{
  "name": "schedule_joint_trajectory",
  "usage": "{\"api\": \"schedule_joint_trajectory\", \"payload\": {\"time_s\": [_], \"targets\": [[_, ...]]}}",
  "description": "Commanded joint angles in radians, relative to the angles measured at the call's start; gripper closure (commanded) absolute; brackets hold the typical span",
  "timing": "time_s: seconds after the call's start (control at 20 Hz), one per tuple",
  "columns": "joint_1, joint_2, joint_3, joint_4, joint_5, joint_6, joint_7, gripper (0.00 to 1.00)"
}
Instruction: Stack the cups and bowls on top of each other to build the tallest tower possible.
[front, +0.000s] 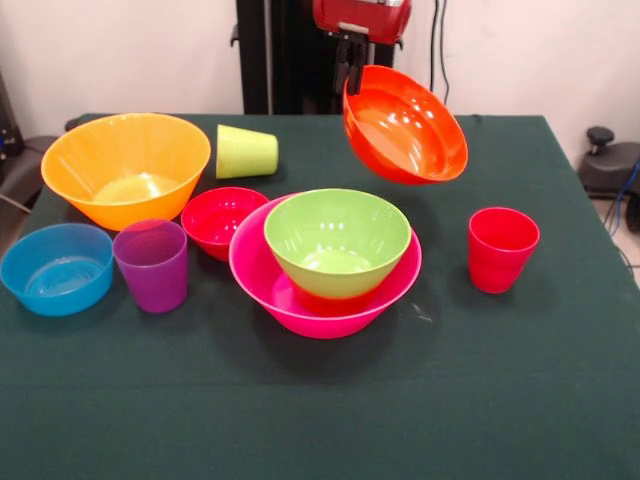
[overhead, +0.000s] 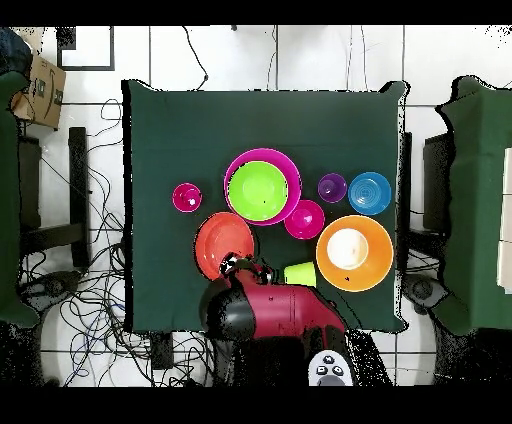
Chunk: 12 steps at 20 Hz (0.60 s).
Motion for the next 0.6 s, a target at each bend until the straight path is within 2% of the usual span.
{"api": "schedule_joint_trajectory", "payload": {"time_s": [0.05, 0.3, 0.6], "targets": [[-0.157, 0.028, 0.275, 0.039, 0.022, 0.219, -0.147, 1.00], [-0.159, 0.058, 0.281, 0.016, -0.022, 0.206, -0.114, 1.00], [-0.131, 0.088, 0.260, 0.002, -0.063, 0.170, -0.058, 1.00]]}}
